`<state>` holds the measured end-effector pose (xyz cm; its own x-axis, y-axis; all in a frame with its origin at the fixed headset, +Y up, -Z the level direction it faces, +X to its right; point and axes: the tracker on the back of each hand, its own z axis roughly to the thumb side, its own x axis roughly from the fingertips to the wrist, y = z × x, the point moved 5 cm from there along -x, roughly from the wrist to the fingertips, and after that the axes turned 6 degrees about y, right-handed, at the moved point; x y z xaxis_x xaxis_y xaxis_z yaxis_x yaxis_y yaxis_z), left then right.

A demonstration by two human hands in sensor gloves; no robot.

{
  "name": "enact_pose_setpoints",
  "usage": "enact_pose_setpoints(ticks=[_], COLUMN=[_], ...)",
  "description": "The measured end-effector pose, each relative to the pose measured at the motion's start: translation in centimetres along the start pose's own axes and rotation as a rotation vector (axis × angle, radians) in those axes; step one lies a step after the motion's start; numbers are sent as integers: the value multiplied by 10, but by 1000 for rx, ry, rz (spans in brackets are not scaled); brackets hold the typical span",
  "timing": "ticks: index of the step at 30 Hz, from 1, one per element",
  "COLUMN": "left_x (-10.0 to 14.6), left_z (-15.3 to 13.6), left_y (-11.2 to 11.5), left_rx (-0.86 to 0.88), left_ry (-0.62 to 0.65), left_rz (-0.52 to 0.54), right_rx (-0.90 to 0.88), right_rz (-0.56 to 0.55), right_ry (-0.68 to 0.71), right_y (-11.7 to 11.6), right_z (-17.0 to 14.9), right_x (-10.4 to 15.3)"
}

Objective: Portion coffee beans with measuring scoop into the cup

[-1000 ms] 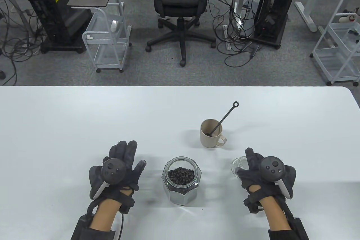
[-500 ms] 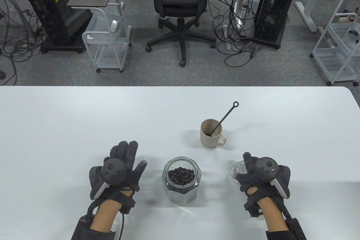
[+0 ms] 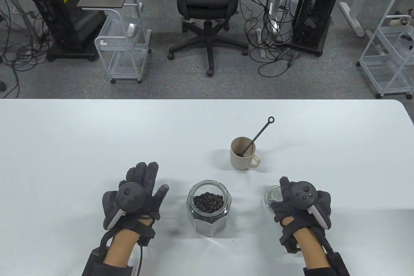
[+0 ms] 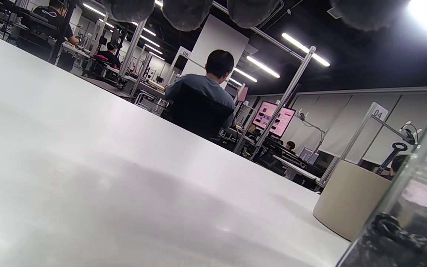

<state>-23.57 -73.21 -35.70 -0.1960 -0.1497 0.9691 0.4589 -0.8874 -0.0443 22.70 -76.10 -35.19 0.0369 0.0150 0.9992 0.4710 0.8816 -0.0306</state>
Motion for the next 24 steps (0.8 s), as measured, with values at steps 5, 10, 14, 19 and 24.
enact_pose_setpoints(ticks=[5, 10, 14, 19, 24], left_x=[-1, -3, -4, -5, -7], left_z=[2, 9, 11, 12, 9], left_y=[0, -1, 1, 1, 0], left_rx=[-8, -8, -31, -22, -18], left_ry=[7, 34, 40, 49, 46], left_rz=[-8, -11, -29, -31, -42], right_rx=[14, 51, 91, 172, 152], right_rz=[-63, -33, -8, 20, -14], right_ry=[49, 37, 4, -31, -36], right_y=[21, 32, 30, 16, 11], right_z=[20, 43, 53, 58, 60], right_x=[-5, -37, -65, -94, -110])
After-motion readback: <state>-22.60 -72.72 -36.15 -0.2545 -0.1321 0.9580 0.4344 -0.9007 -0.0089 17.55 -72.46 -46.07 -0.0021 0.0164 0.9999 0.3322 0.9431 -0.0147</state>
